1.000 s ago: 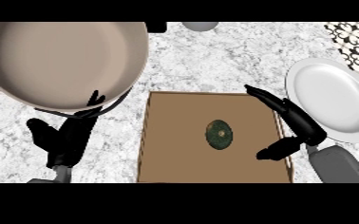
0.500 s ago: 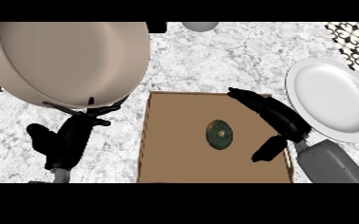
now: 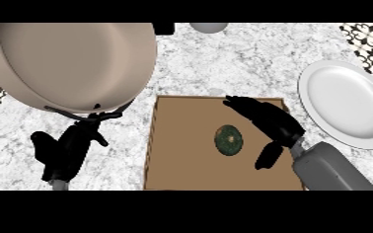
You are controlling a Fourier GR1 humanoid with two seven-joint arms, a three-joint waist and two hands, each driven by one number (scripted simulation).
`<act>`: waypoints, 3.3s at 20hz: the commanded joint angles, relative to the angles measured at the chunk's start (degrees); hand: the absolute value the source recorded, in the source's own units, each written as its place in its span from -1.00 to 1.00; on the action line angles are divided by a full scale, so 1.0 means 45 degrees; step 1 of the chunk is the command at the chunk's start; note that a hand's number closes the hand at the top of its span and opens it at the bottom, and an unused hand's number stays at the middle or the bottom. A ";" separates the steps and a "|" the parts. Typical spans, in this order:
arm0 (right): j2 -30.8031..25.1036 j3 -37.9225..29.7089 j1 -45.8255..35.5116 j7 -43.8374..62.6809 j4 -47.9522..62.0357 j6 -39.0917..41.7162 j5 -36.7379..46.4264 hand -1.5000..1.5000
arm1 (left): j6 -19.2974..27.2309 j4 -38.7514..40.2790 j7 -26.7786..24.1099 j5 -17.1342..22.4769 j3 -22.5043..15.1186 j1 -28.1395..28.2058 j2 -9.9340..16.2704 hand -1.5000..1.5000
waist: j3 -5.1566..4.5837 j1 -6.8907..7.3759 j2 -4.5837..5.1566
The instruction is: Pick the squash from the tray and place it in the plate
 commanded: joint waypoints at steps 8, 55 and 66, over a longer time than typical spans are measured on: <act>0.0885 -0.0102 -0.1064 0.1277 0.0590 0.1202 0.0706 -1.00 | 0.0186 0.1789 -0.0113 -0.0534 0.1446 -0.1908 0.0232 0.00 | -0.0095 -0.0095 0.0209; 0.2607 -0.3793 0.2123 0.4772 -0.3346 -0.7300 0.6671 1.00 | -0.0306 0.0682 0.0967 -0.1319 0.2487 -0.1553 -0.0327 0.00 | -0.0089 -0.0471 0.0159; 0.0929 -0.8206 0.1310 0.3369 -0.1805 -0.6317 0.2370 1.00 | -0.1497 0.1986 0.0346 -0.0941 0.3203 -0.2181 -0.0083 0.00 | -0.0086 -0.0126 0.0229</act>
